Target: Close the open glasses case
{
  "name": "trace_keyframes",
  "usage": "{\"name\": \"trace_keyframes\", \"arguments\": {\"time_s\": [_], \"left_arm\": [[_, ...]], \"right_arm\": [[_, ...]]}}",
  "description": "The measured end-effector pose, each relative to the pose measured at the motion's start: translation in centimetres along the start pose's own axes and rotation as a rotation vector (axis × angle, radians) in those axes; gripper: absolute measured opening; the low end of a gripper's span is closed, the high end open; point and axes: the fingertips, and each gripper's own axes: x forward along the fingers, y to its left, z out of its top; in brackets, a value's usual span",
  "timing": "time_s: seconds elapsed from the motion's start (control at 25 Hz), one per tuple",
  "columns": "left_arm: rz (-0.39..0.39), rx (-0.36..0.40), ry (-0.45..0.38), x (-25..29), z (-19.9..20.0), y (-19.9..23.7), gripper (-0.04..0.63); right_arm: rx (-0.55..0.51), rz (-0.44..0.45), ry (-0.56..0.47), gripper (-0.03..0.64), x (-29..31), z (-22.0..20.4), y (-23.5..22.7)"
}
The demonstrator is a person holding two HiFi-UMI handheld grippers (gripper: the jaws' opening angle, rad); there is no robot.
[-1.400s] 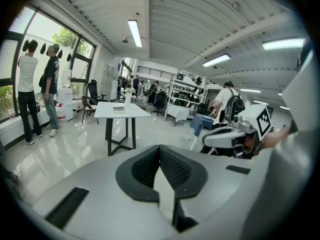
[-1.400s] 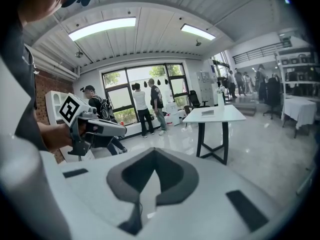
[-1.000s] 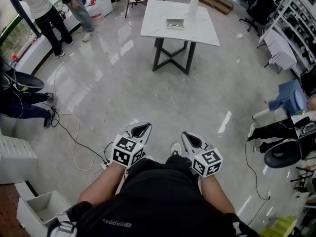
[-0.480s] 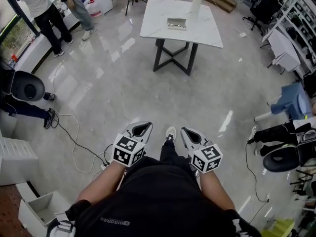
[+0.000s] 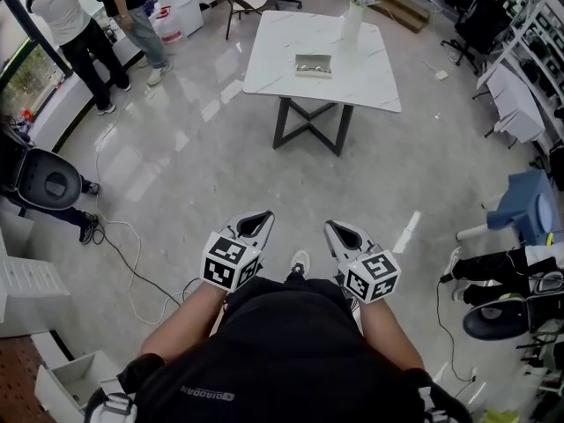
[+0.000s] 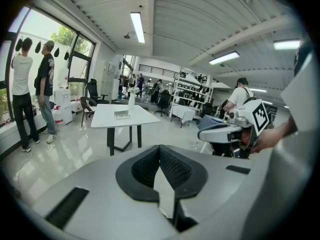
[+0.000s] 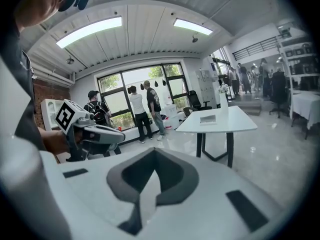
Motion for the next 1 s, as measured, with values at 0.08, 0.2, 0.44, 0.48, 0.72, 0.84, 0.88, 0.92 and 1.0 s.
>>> {"name": "trace_keyframes", "arguments": {"time_s": [0.08, 0.2, 0.44, 0.48, 0.72, 0.84, 0.88, 0.92, 1.0], "left_arm": [[0.011, -0.001, -0.001, 1.9, 1.6, 0.7, 0.005], [0.019, 0.003, 0.000, 5.0, 3.7, 1.3, 0.005], [0.040, 0.008, 0.003, 9.9, 6.4, 1.9, 0.005], [0.047, 0.013, 0.011, 10.5, 6.6, 2.1, 0.005], [0.078, -0.007, 0.020, 13.1, 8.4, 3.1, 0.005], [0.074, 0.011, 0.021, 14.5, 9.2, 2.8, 0.005], [0.070, 0.018, 0.020, 14.9, 9.5, 2.6, 0.005], [0.067, 0.025, 0.018, 15.1, 9.8, 2.5, 0.005], [0.068, 0.031, 0.021, 15.5, 10.1, 2.7, 0.005]], "right_arm": [[-0.003, 0.005, -0.007, 0.002, 0.9, 1.5, -2.2], [0.008, 0.023, -0.013, 0.002, 2.1, 3.0, -5.1], [0.035, 0.064, 0.008, 0.002, 4.3, 4.1, -9.7], [0.039, 0.070, 0.005, 0.002, 4.5, 4.4, -10.4], [0.041, 0.087, -0.006, 0.002, 5.8, 5.9, -13.5], [0.049, 0.090, -0.017, 0.002, 6.3, 6.5, -14.7], [0.046, 0.091, -0.020, 0.002, 6.4, 6.7, -15.0], [0.043, 0.092, -0.022, 0.002, 6.5, 7.0, -15.2], [0.041, 0.092, -0.021, 0.002, 6.8, 7.2, -15.6]]}}
